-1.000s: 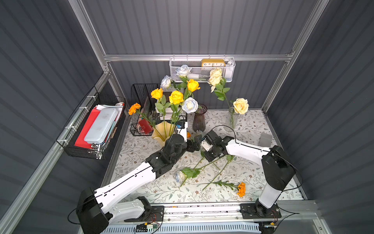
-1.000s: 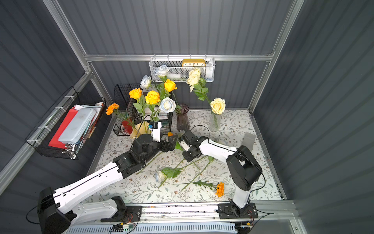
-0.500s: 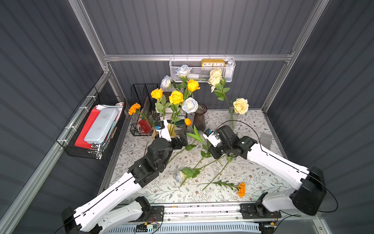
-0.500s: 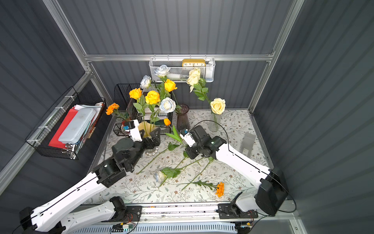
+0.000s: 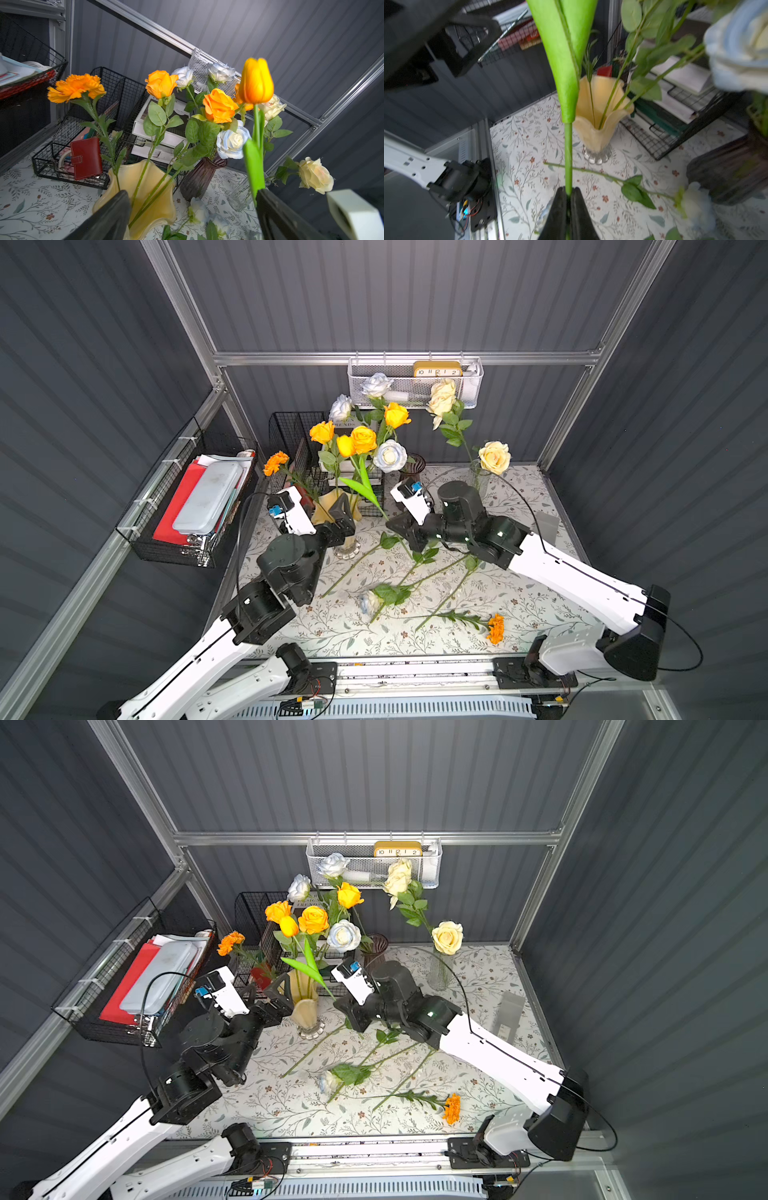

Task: Arrange the flowers in different vases according to their colors
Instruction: Insert the flower into the vase.

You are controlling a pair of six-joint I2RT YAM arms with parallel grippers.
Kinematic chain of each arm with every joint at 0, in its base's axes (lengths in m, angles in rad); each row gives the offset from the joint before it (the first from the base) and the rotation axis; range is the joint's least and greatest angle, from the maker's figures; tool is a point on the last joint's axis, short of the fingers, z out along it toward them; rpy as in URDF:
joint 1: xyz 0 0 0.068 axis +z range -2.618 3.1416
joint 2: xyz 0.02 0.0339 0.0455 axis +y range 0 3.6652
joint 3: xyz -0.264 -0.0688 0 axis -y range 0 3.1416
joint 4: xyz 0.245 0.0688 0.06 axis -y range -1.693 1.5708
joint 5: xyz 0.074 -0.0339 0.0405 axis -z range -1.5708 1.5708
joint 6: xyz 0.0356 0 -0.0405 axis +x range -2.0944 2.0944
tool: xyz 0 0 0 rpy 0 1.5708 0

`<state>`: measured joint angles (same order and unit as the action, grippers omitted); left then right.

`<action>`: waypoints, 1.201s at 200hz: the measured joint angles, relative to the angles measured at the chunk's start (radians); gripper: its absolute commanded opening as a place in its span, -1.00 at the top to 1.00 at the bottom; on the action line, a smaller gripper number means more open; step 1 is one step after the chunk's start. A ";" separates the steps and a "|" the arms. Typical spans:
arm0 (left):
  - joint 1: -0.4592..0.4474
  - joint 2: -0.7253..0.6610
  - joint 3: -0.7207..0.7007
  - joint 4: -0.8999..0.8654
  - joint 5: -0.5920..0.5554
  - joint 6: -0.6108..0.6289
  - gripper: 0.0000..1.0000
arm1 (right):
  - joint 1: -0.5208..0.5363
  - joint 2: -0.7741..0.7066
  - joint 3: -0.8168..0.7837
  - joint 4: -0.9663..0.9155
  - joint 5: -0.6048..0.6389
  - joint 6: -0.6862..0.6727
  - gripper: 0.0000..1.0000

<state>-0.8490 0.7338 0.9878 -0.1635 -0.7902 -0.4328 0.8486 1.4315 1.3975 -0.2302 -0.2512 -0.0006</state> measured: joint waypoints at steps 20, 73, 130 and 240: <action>0.000 -0.029 0.016 -0.020 -0.023 0.004 -0.95 | -0.004 0.098 0.099 0.113 0.022 0.002 1.00; 0.000 -0.047 0.040 -0.051 -0.041 0.013 -0.95 | -0.011 0.471 0.391 0.413 -0.017 0.059 1.00; 0.000 -0.064 0.030 -0.083 -0.045 0.022 -0.97 | -0.011 0.673 0.513 0.518 -0.103 0.161 0.51; 0.000 0.017 -0.011 -0.015 0.137 0.098 -0.98 | -0.030 0.256 0.056 0.529 -0.067 0.182 -0.08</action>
<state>-0.8490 0.7506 0.9771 -0.1787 -0.6537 -0.3347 0.8185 1.6871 1.4536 0.2993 -0.3183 0.1814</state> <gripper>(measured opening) 0.991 0.541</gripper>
